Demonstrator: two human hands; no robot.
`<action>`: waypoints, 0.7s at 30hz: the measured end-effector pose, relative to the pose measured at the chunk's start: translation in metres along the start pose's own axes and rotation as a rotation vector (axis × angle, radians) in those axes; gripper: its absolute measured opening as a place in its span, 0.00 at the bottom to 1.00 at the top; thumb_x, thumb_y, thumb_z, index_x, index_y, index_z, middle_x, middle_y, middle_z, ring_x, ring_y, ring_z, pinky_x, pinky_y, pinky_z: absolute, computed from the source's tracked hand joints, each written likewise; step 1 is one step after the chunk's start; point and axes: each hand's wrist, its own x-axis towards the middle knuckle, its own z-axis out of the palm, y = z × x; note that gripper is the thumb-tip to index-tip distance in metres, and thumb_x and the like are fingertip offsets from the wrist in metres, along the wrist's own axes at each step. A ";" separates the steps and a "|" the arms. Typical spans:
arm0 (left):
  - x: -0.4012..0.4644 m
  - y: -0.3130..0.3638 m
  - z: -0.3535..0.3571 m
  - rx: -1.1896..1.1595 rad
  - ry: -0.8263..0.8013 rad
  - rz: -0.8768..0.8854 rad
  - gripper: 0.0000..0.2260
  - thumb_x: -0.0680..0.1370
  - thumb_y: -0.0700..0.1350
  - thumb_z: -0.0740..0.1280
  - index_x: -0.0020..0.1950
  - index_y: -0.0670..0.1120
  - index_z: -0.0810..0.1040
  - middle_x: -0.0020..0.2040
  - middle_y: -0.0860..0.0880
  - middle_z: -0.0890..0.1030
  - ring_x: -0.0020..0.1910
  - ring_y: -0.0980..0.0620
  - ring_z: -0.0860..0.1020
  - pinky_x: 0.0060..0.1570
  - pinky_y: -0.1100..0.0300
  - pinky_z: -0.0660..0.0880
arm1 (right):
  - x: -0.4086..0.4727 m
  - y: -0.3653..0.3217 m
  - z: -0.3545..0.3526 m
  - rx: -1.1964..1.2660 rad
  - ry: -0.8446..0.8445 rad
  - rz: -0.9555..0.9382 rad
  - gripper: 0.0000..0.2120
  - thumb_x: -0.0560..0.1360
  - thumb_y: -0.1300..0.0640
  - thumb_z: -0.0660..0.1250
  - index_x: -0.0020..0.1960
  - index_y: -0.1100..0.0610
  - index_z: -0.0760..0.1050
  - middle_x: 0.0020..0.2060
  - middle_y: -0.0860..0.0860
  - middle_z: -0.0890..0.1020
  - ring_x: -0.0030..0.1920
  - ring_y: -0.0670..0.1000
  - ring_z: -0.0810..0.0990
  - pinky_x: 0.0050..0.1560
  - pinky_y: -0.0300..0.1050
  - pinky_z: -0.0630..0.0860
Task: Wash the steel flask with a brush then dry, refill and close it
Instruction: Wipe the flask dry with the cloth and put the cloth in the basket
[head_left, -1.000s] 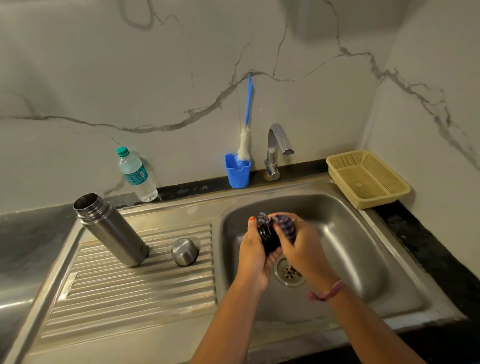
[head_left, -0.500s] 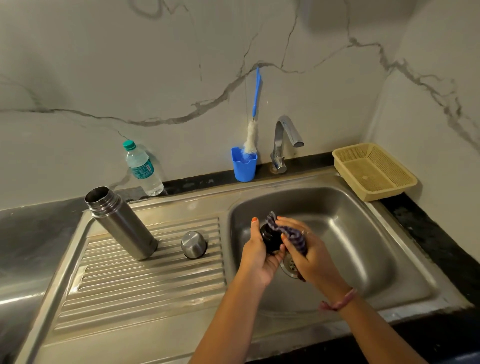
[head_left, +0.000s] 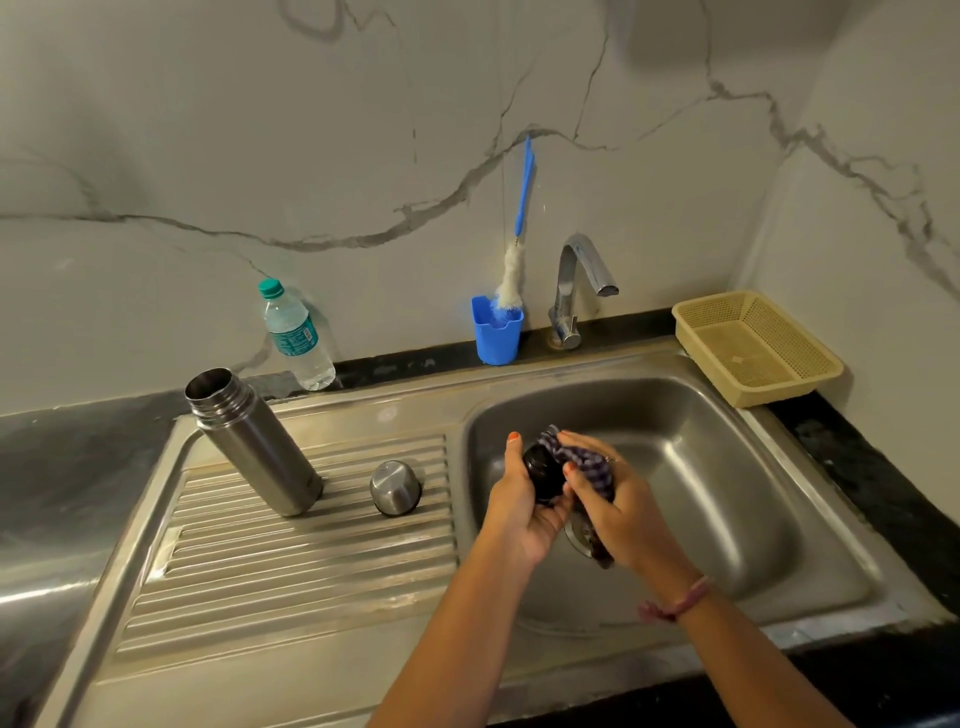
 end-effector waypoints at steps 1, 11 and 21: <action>0.000 -0.002 0.001 0.007 -0.016 0.002 0.24 0.81 0.58 0.64 0.60 0.37 0.79 0.52 0.37 0.84 0.42 0.45 0.84 0.34 0.57 0.82 | 0.005 -0.001 0.002 -0.054 -0.014 0.002 0.20 0.77 0.64 0.65 0.62 0.44 0.73 0.60 0.41 0.77 0.61 0.36 0.74 0.65 0.40 0.71; 0.002 -0.005 -0.007 0.074 -0.037 -0.010 0.26 0.80 0.60 0.63 0.60 0.37 0.80 0.52 0.39 0.85 0.51 0.44 0.83 0.54 0.52 0.79 | -0.018 0.011 -0.004 -0.228 -0.118 -0.219 0.22 0.75 0.61 0.65 0.69 0.55 0.71 0.69 0.45 0.72 0.71 0.45 0.67 0.70 0.40 0.64; 0.000 0.000 -0.002 0.016 -0.087 -0.048 0.34 0.77 0.67 0.61 0.66 0.40 0.79 0.61 0.38 0.82 0.62 0.43 0.80 0.68 0.49 0.72 | -0.005 0.007 0.001 -0.525 -0.191 -0.363 0.24 0.76 0.54 0.63 0.72 0.54 0.68 0.70 0.46 0.70 0.73 0.48 0.63 0.72 0.47 0.62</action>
